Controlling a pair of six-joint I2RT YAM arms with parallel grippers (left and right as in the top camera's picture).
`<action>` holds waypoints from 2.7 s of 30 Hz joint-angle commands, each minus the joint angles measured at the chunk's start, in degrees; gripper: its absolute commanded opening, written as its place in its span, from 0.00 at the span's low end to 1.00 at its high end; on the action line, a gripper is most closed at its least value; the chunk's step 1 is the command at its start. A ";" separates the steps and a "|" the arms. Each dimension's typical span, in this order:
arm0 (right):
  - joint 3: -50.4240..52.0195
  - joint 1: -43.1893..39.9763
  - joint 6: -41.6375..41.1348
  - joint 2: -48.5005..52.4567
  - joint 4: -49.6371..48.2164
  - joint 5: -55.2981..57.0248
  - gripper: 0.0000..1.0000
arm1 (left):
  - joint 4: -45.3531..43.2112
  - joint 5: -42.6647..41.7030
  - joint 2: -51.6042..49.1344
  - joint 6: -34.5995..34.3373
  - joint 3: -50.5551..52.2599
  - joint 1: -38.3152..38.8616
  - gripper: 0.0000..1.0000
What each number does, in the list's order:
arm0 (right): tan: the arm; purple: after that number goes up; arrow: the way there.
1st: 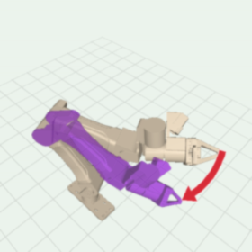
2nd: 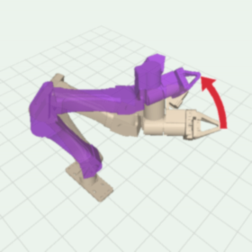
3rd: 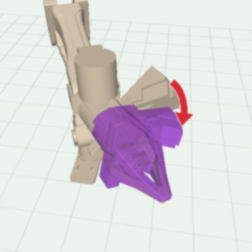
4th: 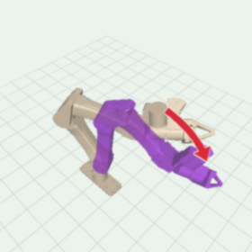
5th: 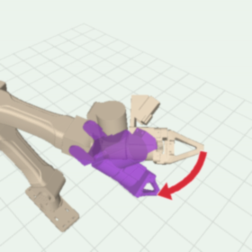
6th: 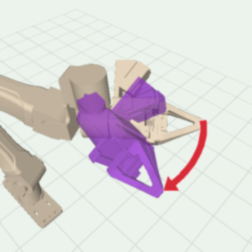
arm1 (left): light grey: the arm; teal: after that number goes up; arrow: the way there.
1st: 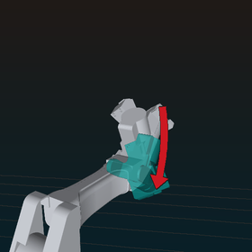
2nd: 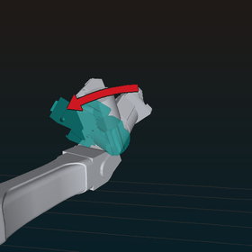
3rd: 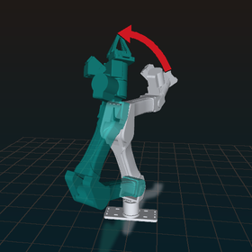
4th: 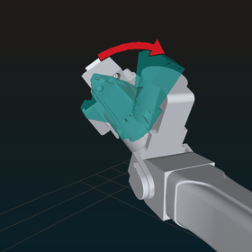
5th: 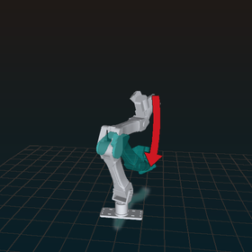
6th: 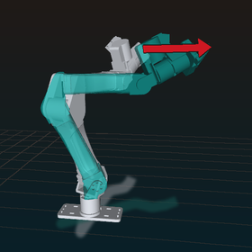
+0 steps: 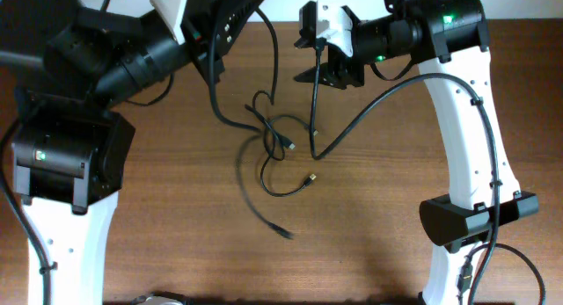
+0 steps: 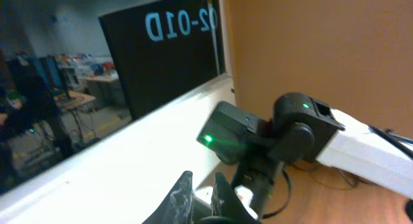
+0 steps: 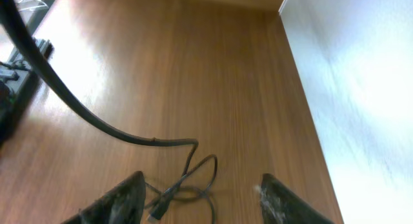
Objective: Untangle cables
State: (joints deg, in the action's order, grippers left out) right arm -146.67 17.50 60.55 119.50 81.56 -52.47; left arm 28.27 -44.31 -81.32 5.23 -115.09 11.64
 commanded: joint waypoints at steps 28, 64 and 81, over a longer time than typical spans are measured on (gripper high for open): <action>0.11 14.97 0.39 -0.13 2.14 -15.56 0.04 | 1.55 12.63 1.05 7.08 -1.27 -0.20 0.82; 0.22 -70.20 -20.83 0.15 -6.51 30.49 0.04 | 14.10 12.20 0.98 7.04 -1.27 -0.17 0.96; 3.30 -74.55 -50.75 5.55 -1.05 65.33 0.93 | 17.70 9.14 1.05 6.01 -1.27 -0.17 0.96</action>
State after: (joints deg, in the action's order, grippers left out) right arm -145.40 -57.23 12.12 123.61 79.50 -1.58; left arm 46.00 -34.26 -81.01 11.77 -115.20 11.64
